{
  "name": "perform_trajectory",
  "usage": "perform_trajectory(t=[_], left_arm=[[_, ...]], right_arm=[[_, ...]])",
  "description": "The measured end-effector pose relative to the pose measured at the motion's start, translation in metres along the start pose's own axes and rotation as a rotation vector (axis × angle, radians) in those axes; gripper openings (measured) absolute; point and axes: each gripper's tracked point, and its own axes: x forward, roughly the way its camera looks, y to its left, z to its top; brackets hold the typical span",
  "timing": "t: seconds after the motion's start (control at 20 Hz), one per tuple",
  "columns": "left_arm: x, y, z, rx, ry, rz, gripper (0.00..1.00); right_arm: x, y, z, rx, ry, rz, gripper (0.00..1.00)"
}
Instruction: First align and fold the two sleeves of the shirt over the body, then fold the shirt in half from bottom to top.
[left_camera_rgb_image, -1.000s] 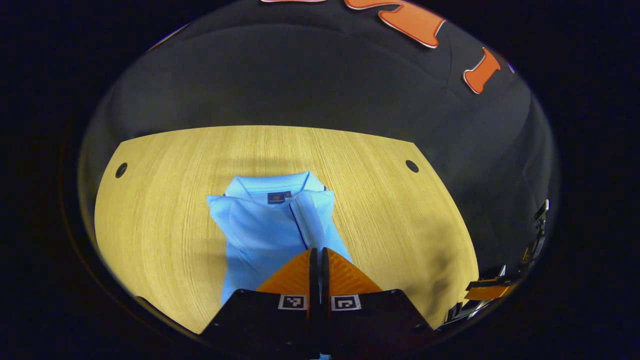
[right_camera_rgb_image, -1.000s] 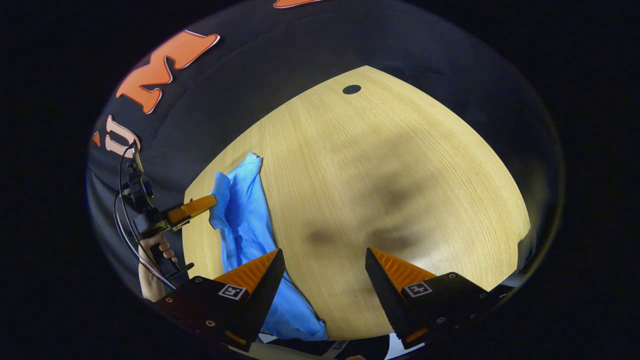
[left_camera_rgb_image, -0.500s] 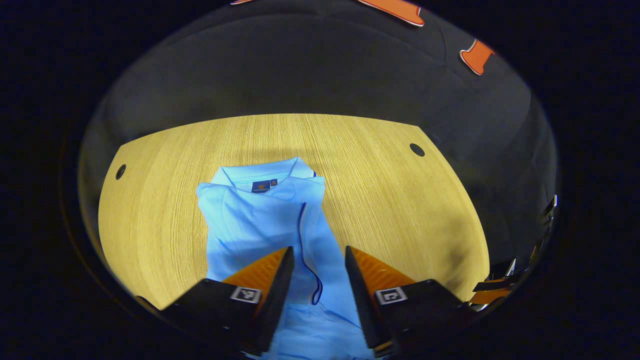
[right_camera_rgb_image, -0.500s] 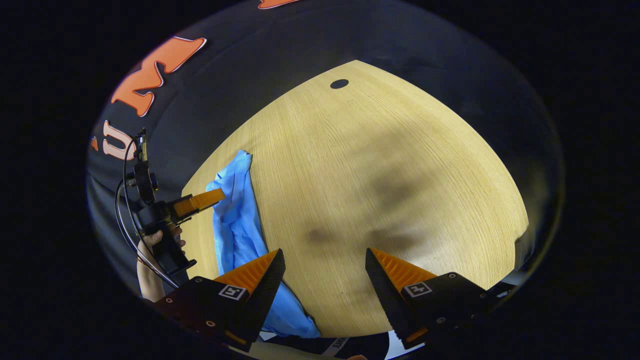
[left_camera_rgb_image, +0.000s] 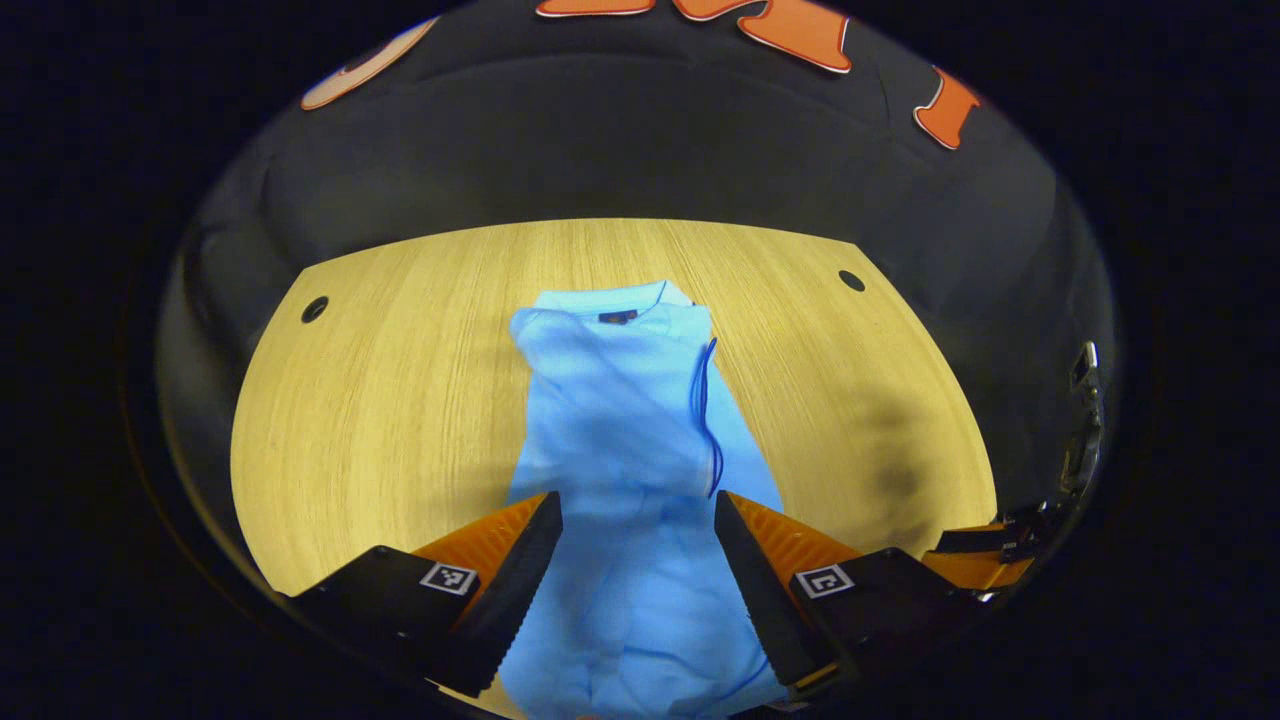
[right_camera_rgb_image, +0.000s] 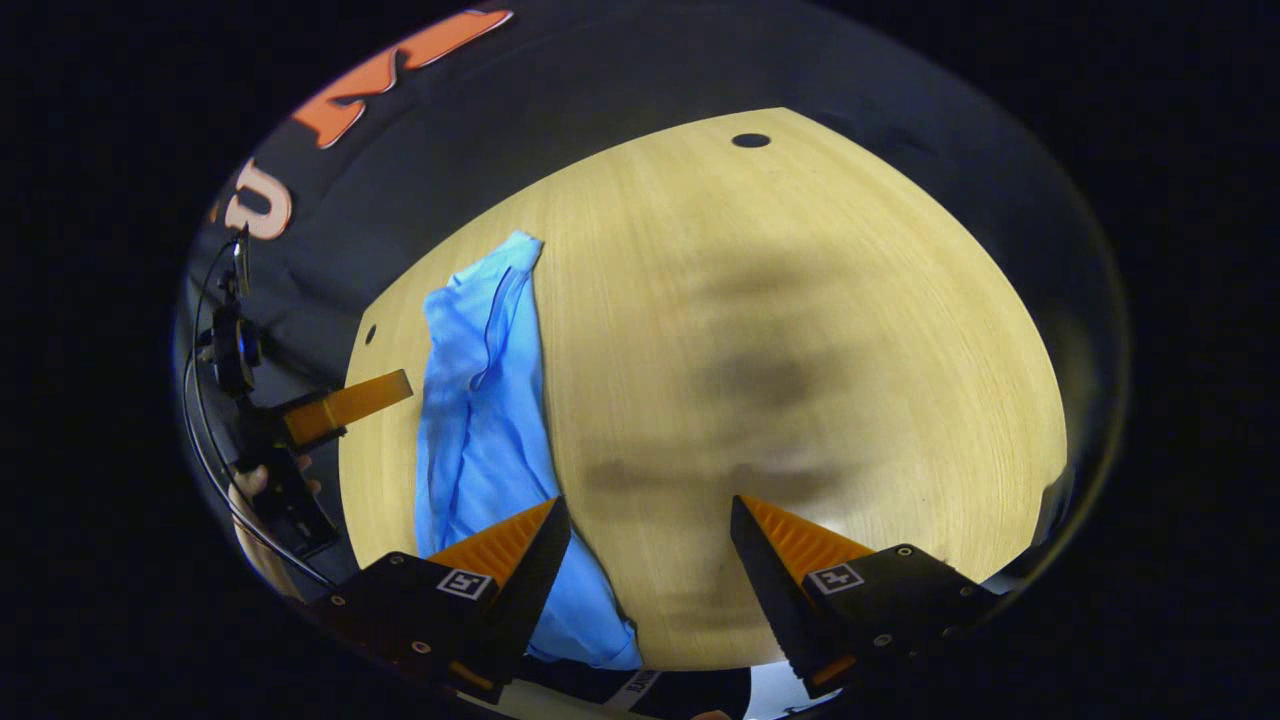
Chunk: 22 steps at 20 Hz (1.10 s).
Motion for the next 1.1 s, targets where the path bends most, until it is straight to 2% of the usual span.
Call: perform_trajectory(t=[0.3, 0.45, 0.6, 0.8, 1.1], left_arm=[[-0.047, 0.044, -0.079, -0.04, 0.063, 0.013, 1.0], [-0.06, 0.064, -0.119, -0.029, 0.092, 0.053, 1.0], [-0.068, 0.071, -0.155, -0.058, 0.141, 0.056, 1.0], [-0.077, 0.08, -0.199, -0.084, 0.231, 0.049, 1.0], [-0.084, 0.076, -0.241, -0.073, 0.337, 0.039, 1.0]], right_arm=[[0.007, 0.038, -0.062, -0.128, 0.073, -0.031, 0.99], [0.012, 0.037, -0.099, -0.249, 0.127, -0.102, 0.98], [0.011, 0.045, -0.132, -0.313, 0.196, -0.111, 0.99], [0.009, 0.047, -0.164, -0.321, 0.252, -0.125, 0.99], [0.004, 0.038, -0.19, -0.299, 0.292, -0.173, 0.99]])
